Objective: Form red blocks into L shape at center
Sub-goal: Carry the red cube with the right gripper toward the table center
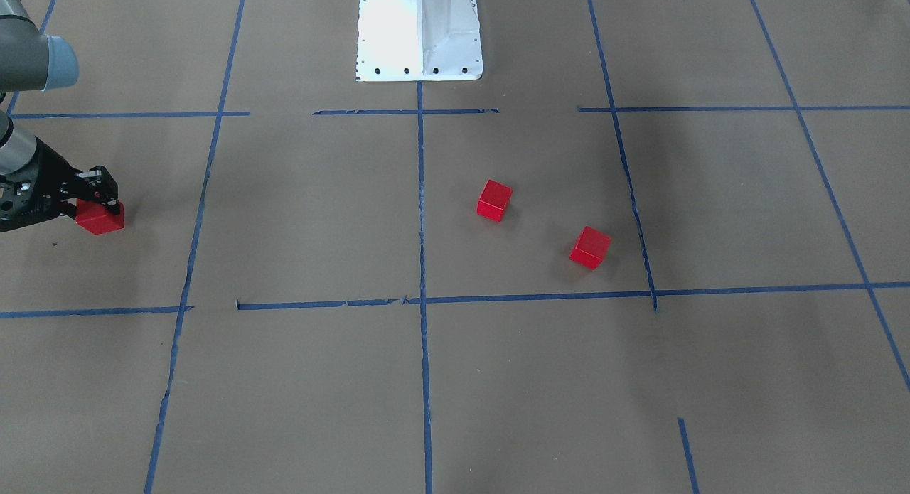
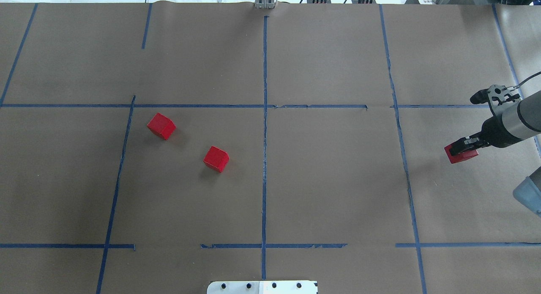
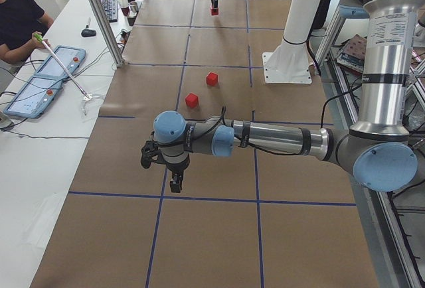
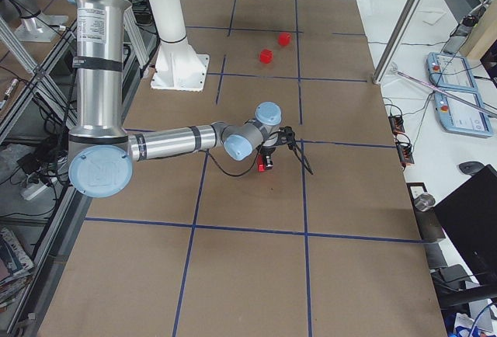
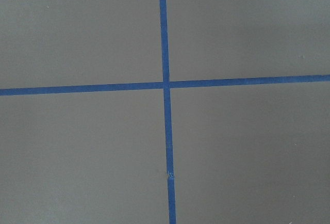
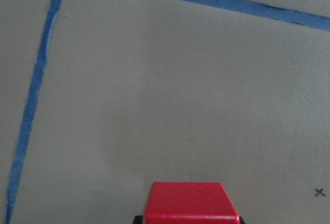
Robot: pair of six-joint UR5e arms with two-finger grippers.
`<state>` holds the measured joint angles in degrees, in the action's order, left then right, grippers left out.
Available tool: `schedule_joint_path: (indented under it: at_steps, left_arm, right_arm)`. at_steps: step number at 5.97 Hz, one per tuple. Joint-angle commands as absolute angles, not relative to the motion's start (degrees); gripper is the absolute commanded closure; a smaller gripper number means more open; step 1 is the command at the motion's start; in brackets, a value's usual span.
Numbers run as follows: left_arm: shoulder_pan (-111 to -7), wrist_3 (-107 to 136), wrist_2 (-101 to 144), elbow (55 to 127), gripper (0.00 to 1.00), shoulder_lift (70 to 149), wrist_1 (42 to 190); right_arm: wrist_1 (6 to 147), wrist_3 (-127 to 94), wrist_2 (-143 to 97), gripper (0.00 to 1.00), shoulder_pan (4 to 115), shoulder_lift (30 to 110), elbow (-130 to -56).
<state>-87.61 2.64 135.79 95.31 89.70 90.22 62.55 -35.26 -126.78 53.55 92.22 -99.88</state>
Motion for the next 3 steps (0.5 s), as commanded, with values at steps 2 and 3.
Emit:
schedule_joint_path:
  at_steps: [2,3]
  left_arm:
    - [-87.54,2.55,135.79,96.59,0.00,89.21,90.35]
    - [-87.54,2.37,135.79,96.42,0.00,89.30,90.35]
  right_arm:
    - [77.15,-41.88,-126.83,1.00,49.86,80.37,-104.77]
    - [77.34,-48.62,-126.04,1.00,45.83,76.94,-104.77]
